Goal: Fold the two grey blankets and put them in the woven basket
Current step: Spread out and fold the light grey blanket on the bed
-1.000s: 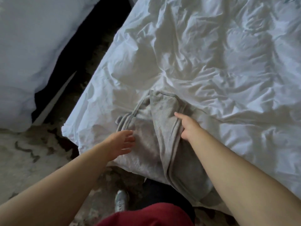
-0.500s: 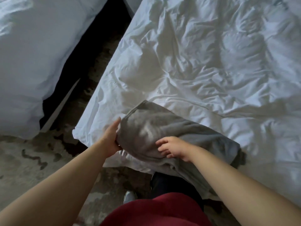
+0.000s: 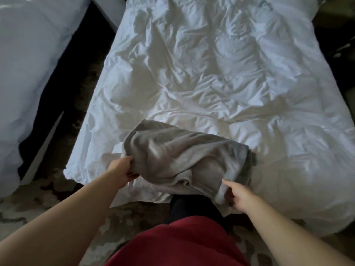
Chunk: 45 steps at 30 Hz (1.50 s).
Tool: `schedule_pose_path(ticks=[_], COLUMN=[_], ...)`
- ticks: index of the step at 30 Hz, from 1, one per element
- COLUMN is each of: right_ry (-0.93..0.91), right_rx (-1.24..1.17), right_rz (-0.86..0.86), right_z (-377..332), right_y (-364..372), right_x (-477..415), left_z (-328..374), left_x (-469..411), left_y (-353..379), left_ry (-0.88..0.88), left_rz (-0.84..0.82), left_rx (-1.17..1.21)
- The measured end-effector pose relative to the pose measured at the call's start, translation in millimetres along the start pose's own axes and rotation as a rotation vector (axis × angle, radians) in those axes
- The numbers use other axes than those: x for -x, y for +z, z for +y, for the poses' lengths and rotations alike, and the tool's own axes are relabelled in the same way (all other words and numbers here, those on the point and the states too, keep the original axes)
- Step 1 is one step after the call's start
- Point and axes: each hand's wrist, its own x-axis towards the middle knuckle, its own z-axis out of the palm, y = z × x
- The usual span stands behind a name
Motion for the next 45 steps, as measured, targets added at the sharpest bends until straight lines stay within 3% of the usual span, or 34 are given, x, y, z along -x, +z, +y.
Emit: schedule_pose_path(ticks=[3, 9, 12, 15, 18, 22, 24, 25, 33, 40, 45], right_ry=[-0.012, -0.315, -0.412, -0.362, -0.212, -0.016, -0.018, -0.045, -0.213, -0.271, -0.111], right_rx=[-0.062, -0.524, -0.617, -0.573, -0.418, -0.103, 0.064, 0.091, 0.011, -0.006, -0.093], right_rz=[-0.104, -0.201, -0.173, -0.106, 0.005, 0.193, 0.304, 0.349, 0.196, 0.083, -0.134], right_z=[-20.9, -81.0, -79.5, -53.4, -11.3, 49.0, 66.7, 69.5, 14.9, -23.5, -40.0], right_y=[1.2, -40.6, -65.4, -80.7, -88.8, -94.0, -92.4, -90.8, -74.3, -69.8, -61.8], right_x=[13.8, 66.4, 82.0, 72.2, 44.2, 3.3, -9.8, -13.3, -35.3, -84.7, -100.0], left_z=[16.1, 57.3, 57.8, 34.6, -2.8, -55.0, -68.6, -70.5, -26.8, -2.4, 0.7], left_x=[16.5, 55.3, 69.2, 68.0, 48.7, 33.1, 26.8, 21.6, -7.0, -51.7, -61.4], left_y=[6.8, 6.5, -7.8, -30.1, -49.1, -69.6, -76.7, -77.4, -26.5, 8.8, 15.9], left_ry=[0.003, 0.133, 0.167, 0.130, 0.051, -0.158, -0.142, -0.082, 0.307, 0.254, 0.142], left_rz=[-0.094, -0.321, -0.314, -0.305, -0.203, -0.056, 0.045, 0.074, 0.047, -0.043, -0.073], left_rx=[0.087, 0.367, 0.461, 0.467, 0.326, -0.325, -0.661, -0.703, -0.540, -0.556, -0.515])
